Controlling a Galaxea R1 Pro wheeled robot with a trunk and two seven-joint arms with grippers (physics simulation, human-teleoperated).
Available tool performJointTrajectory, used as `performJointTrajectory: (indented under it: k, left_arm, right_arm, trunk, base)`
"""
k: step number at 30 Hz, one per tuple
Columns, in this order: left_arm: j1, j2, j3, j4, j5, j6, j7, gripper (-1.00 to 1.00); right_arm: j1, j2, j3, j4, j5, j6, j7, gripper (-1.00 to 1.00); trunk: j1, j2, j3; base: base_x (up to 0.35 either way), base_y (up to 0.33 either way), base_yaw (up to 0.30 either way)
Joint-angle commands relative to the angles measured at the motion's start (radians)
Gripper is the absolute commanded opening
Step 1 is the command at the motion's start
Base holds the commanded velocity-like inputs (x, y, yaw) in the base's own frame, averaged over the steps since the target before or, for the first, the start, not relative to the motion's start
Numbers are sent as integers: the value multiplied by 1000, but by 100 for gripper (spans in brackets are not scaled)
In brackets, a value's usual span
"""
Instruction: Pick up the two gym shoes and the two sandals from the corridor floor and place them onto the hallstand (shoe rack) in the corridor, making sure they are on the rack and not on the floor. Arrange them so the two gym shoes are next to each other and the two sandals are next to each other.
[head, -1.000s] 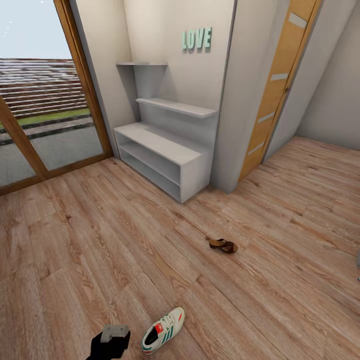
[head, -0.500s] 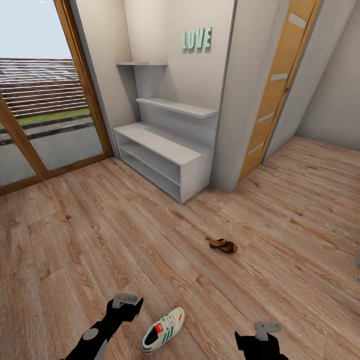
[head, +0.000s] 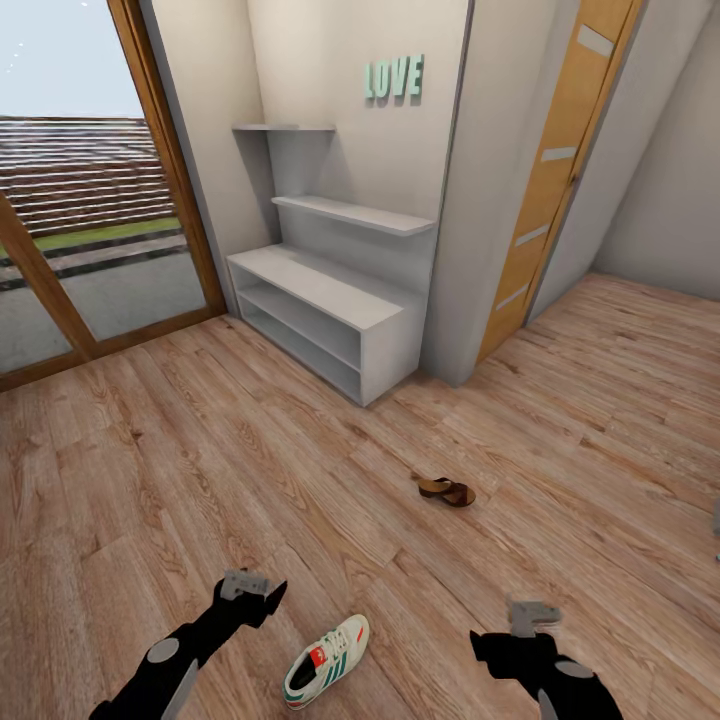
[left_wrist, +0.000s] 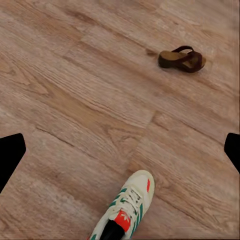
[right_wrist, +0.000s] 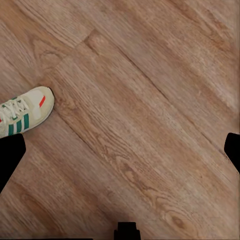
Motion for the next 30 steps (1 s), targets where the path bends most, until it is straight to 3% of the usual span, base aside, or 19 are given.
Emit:
performJointTrajectory:
  k: [1, 2, 3, 4, 8, 14, 30]
  left_arm:
    - [-1, 8, 2, 0, 0, -3, -23, 100]
    - [-2, 14, 3, 0, 1, -3, -30, 100]
    - [-3, 55, 5, 0, 8, -3, -49, 100]
    - [-3, 74, 6, 1, 10, -4, -53, 100]
    - [-2, 111, 6, 3, 8, -4, -87, 100]
    - [2, 118, -3, 3, 2, -4, -156, 100]
    - [2, 118, -3, 1, 0, -4, -157, 100]
  right_arm:
    - [-16, 0, 0, -9, 0, 15, 1, 100]
    - [-26, 0, 0, -11, 0, 19, 1, 100]
    - [-76, 0, 0, -17, -1, 44, 1, 100]
    - [-92, 0, 0, -19, -1, 59, 1, 100]
    - [-116, 0, 1, -24, 0, 113, 2, 100]
    - [-120, 1, 1, -25, 0, 126, 4, 100]
    - [-120, 6, 4, -23, 0, 126, 3, 100]
  trunk:
    - [0, 0, -1]
    - [0, 0, -1]
    - [0, 0, -1]
    - [0, 0, -1]
    - [0, 0, -1]
    - [0, 0, -1]
    - [0, 0, -1]
  base:
    - [0, 0, 0]
    - [0, 0, 0]
    - [0, 0, 0]
    - [0, 0, 0]
    - [0, 0, 0]
    - [0, 0, 0]
    - [0, 0, 0]
